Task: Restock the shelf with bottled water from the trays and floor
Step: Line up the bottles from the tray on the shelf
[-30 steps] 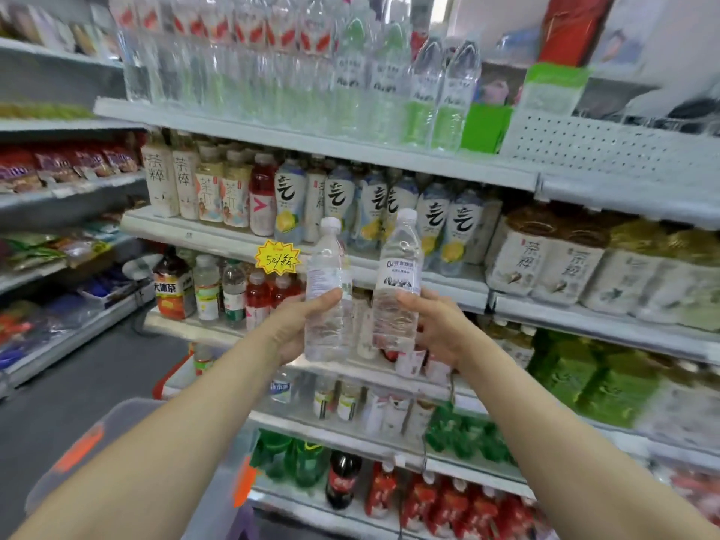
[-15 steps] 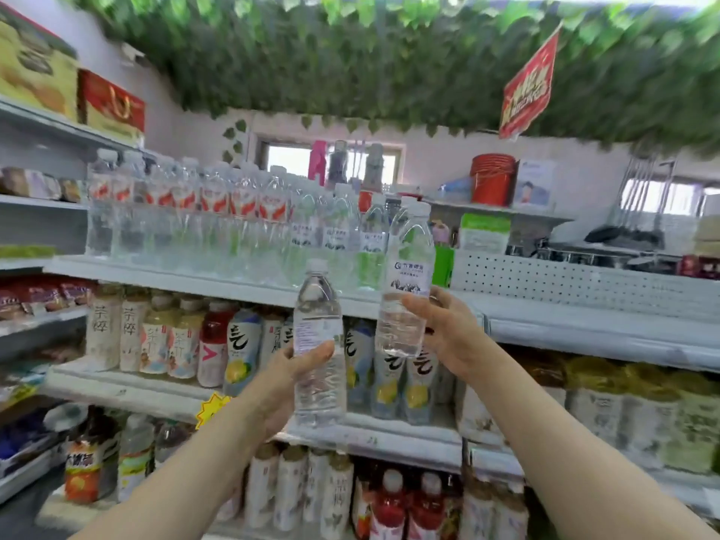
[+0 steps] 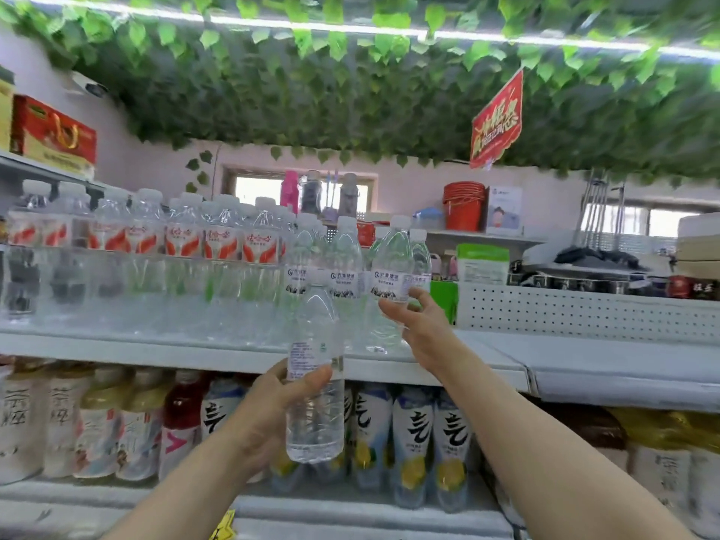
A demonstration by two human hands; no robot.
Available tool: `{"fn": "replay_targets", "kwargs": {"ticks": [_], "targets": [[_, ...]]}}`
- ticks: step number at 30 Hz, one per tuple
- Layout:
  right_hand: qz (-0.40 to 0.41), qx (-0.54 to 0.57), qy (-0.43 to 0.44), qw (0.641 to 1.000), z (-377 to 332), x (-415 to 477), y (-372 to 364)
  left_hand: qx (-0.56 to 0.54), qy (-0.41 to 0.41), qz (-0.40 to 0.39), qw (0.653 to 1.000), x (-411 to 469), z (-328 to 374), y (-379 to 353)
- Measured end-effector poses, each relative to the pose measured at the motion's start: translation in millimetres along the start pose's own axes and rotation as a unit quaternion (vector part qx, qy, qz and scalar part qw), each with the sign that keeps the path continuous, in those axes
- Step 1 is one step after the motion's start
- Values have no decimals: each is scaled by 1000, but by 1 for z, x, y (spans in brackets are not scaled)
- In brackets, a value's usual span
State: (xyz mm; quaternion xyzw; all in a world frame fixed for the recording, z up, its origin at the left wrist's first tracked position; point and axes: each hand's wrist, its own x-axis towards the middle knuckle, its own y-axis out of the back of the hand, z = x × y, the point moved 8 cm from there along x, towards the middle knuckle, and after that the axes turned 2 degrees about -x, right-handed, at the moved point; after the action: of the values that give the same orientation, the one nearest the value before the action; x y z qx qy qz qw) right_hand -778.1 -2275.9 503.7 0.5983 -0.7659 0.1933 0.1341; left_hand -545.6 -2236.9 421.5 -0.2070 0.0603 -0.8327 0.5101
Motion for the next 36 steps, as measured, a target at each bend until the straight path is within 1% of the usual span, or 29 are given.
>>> {"fn": "replay_targets", "kwargs": {"ticks": [12, 23, 28, 30, 32, 34, 36], "targets": [[4, -96, 8, 995, 13, 23, 5, 7, -12, -57, 998, 22, 16, -3], [1, -133, 29, 991, 9, 14, 2, 12, -27, -59, 998, 17, 24, -13], [35, -180, 54, 981, -1, -6, 8, -7, -28, -50, 998, 14, 18, -31], [52, -151, 62, 985, -8, -23, 15, -16, -29, -43, 999, 11, 15, -42], [44, -82, 47, 995, -10, -41, 21, -23, -32, -43, 998, 8, 12, -54], [7, -11, 10, 1000, -7, -63, 22, -39, -38, -45, 997, 5, 10, -71], [-43, 35, -54, 997, 3, -85, 20, -57, -41, -42, 997, 4, 8, -88]]}}
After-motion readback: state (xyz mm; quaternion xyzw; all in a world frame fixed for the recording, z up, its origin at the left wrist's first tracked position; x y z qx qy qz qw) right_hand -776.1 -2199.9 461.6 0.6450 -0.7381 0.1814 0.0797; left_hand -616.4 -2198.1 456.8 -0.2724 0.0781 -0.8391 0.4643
